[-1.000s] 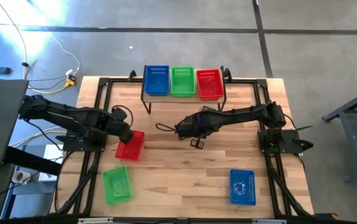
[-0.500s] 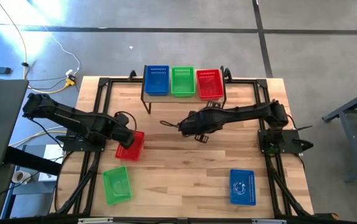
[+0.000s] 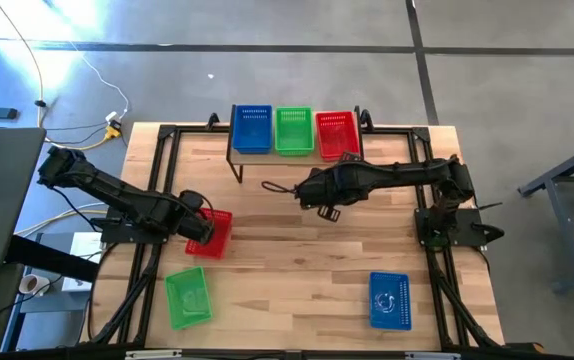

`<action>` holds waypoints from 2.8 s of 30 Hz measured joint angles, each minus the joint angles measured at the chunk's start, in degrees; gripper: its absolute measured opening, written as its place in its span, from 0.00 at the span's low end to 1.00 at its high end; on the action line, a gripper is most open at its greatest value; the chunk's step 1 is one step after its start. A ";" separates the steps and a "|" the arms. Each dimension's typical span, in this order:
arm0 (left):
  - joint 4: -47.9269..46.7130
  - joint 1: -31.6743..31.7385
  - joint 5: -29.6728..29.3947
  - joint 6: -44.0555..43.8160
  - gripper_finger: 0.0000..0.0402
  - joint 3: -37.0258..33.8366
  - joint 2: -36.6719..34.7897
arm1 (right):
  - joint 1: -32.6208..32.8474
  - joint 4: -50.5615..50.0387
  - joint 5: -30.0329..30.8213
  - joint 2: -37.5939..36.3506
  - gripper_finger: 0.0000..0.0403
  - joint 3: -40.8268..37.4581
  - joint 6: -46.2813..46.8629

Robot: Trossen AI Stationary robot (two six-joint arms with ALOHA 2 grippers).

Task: Stack baskets on shelf by color
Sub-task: Stack the red bin on top of the red bin on the shelf

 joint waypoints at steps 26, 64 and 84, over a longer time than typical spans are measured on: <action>9.60 0.00 1.18 -1.41 0.26 -7.45 0.00 | -2.36 1.03 -3.64 -0.02 0.19 0.02 -1.13; 11.86 -1.46 -26.20 14.99 0.00 0.30 -1.03 | -2.29 20.95 -17.69 -0.02 0.19 0.02 1.46; 12.57 -1.51 -37.17 25.15 0.00 8.06 -1.03 | -0.96 29.77 -14.71 0.02 0.45 0.02 11.78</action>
